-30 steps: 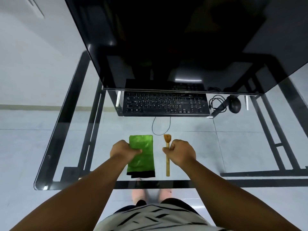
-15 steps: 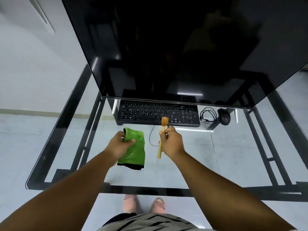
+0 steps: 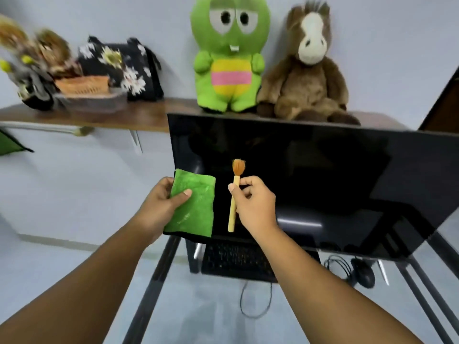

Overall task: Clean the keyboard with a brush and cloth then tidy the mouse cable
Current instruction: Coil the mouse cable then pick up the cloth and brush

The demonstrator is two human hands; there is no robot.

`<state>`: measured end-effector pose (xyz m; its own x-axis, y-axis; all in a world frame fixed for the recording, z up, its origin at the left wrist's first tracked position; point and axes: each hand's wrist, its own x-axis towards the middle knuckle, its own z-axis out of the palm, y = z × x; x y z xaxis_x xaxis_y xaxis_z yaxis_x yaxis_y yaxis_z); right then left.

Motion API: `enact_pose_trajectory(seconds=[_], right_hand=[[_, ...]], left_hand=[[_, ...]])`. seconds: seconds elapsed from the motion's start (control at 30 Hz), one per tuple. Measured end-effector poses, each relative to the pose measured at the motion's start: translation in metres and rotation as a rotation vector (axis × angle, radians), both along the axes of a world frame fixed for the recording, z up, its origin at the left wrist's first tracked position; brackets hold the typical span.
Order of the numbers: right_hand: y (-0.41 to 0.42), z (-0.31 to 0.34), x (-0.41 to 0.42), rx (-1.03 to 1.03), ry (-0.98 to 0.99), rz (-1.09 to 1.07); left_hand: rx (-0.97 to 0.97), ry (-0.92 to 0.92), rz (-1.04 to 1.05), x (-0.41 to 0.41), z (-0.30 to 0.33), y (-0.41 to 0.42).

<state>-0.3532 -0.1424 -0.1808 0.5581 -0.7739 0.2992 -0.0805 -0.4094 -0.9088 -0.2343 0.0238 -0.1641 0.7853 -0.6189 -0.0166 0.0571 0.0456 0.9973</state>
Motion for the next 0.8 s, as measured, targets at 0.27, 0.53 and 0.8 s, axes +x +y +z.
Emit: enact_pose_trajectory(seconds=[0.27, 0.53, 0.8], right_hand=[[0.017, 0.115, 0.098, -0.116, -0.232, -0.028], [0.004, 0.197, 0.198, -0.259, -0.144, -0.112], [-0.025, 0.189, 0.277, -0.400, 0.445, -0.183]], left_hand=[[-0.211, -0.119, -0.013, 0.098, 0.121, 0.011], [-0.182, -0.067, 0.021, 0.199, 0.185, -0.015], [0.094, -0.059, -0.040, 0.269, 0.166, -0.059]])
